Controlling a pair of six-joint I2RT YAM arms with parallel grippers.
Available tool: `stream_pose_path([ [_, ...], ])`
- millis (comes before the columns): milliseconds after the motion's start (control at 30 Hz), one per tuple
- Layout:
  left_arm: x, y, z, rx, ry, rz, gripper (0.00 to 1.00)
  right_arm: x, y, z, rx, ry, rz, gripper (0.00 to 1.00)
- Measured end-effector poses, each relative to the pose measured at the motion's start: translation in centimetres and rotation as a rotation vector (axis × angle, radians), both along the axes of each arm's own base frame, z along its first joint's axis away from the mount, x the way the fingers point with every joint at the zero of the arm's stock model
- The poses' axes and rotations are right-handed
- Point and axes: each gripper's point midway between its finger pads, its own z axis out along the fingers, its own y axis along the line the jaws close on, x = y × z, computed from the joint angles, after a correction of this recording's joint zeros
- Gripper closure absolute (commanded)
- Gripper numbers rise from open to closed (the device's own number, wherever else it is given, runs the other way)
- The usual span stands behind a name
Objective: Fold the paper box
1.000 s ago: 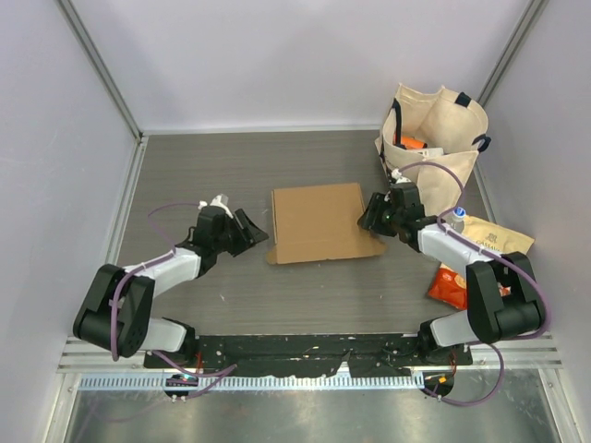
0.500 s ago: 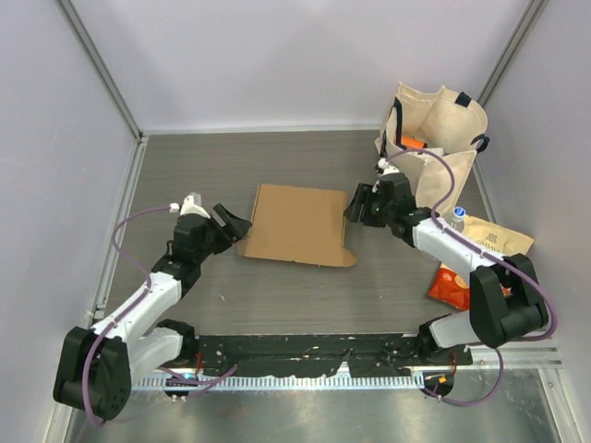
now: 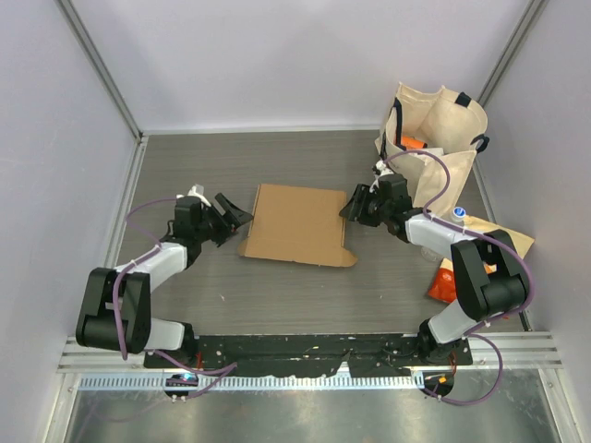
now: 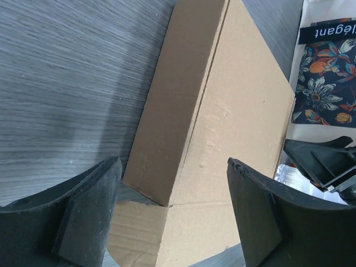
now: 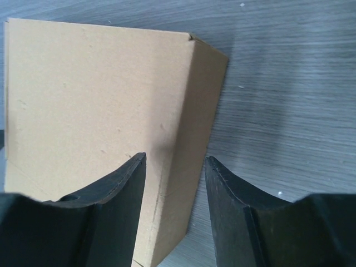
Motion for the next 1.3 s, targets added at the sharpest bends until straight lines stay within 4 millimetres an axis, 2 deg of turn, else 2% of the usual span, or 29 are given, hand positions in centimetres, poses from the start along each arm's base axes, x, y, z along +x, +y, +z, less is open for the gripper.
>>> stream_pose_path([
  [100, 0.1, -0.4, -0.7, -0.018, 0.017, -0.017, 0.2, 0.3, 0.5, 0.6, 0.032, -0.022, 0.01, 0.57],
  [233, 0.5, -1.0, -1.3, -0.039, 0.038, -0.037, 0.2, 0.7, 1.0, 0.9, 0.064, -0.039, 0.015, 0.75],
  [267, 0.6, -1.1, -1.3, -0.042, 0.042, -0.042, 0.21, 0.8, 1.0, 0.8, 0.069, -0.039, 0.014, 0.77],
  [400, 1.4, -1.4, -1.1, -0.043, 0.039, -0.06, 0.21, 0.7, 0.3, 0.0, 0.095, -0.028, -0.004, 0.8],
  [833, 2.8, -0.5, -0.2, -0.026, 0.022, -0.117, 0.16, 1.1, -1.2, -0.1, 0.135, -0.061, -0.022, 0.82],
  [1300, 2.7, -3.2, -3.4, -0.149, 0.093, -0.217, 0.14, 1.5, -2.7, -0.2, 0.148, -0.067, -0.048, 0.83],
])
